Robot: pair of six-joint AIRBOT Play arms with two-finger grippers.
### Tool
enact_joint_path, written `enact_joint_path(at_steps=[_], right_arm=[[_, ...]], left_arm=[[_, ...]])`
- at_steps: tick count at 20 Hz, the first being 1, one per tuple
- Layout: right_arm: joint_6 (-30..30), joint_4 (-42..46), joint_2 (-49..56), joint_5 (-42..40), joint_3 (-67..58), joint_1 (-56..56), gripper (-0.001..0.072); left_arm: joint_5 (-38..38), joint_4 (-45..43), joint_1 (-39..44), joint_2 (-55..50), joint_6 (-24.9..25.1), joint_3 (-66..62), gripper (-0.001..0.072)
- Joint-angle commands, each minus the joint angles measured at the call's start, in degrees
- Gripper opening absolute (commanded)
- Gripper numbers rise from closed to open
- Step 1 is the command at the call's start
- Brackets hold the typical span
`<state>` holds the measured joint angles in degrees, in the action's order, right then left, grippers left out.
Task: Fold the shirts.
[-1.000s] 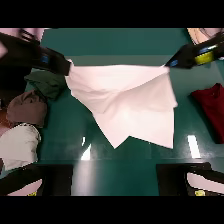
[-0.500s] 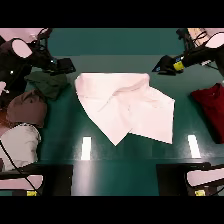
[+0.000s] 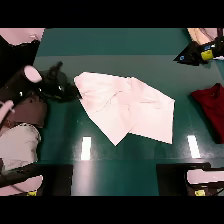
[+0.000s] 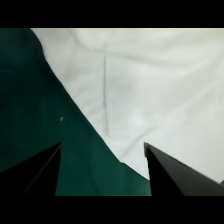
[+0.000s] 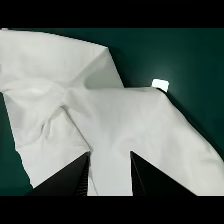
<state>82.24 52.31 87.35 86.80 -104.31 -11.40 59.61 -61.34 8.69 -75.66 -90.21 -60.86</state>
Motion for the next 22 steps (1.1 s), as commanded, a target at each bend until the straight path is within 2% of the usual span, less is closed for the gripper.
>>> enact_joint_path(at_steps=[1, 3, 9, 15, 16, 17, 18, 20, 21, 22], right_arm=[[-0.33, -0.15, -1.92, 0.72, -0.22, -0.70, 0.0294], [-0.33, -0.11, -1.88, 0.83, -0.22, -0.28, 0.0294], [-0.31, -0.07, -1.88, 1.44, -0.22, 1.62, 0.0294], [-0.31, -0.11, -1.90, 2.23, -0.22, 1.64, 0.0294], [-0.31, -0.11, -1.90, 2.38, -0.22, 1.64, 0.0294], [-0.31, -0.11, -1.90, 2.64, -0.22, 1.64, 0.0294], [-0.31, -0.09, -1.90, 3.02, -0.22, 1.64, 0.0294], [-0.31, -0.09, -1.90, 3.93, -0.22, 1.62, 0.0294], [-0.31, -0.04, -1.90, 4.61, -0.22, 1.44, 0.0294], [-0.35, 0.09, -1.90, 5.46, -0.22, 1.16, 0.0294]], left_arm=[[-10.47, 8.37, 5.46, 6.25, -0.46, 16.37, 0.0602], [-13.38, 10.99, 7.78, 6.78, -0.52, 20.50, 0.0601], [-23.82, 11.10, 13.97, 6.54, -5.49, 23.50, 0.0601], [-25.51, 12.74, 13.94, 3.76, -5.99, 23.47, 0.0600], [-25.75, 12.74, 13.94, 3.72, -5.99, 23.47, 0.0545], [-25.99, 12.72, 13.94, 3.72, -5.75, 23.41, 0.0284], [-26.27, 12.74, 13.94, 3.72, -5.38, 23.37, 0.0124], [-26.03, 12.74, 13.94, 3.72, -5.42, 23.34, 0.0104], [-25.66, 12.66, 13.94, 3.82, -5.29, 23.34, 0.0030], [-24.90, 12.41, 13.84, 4.09, -5.33, 23.10, 0.0025]])
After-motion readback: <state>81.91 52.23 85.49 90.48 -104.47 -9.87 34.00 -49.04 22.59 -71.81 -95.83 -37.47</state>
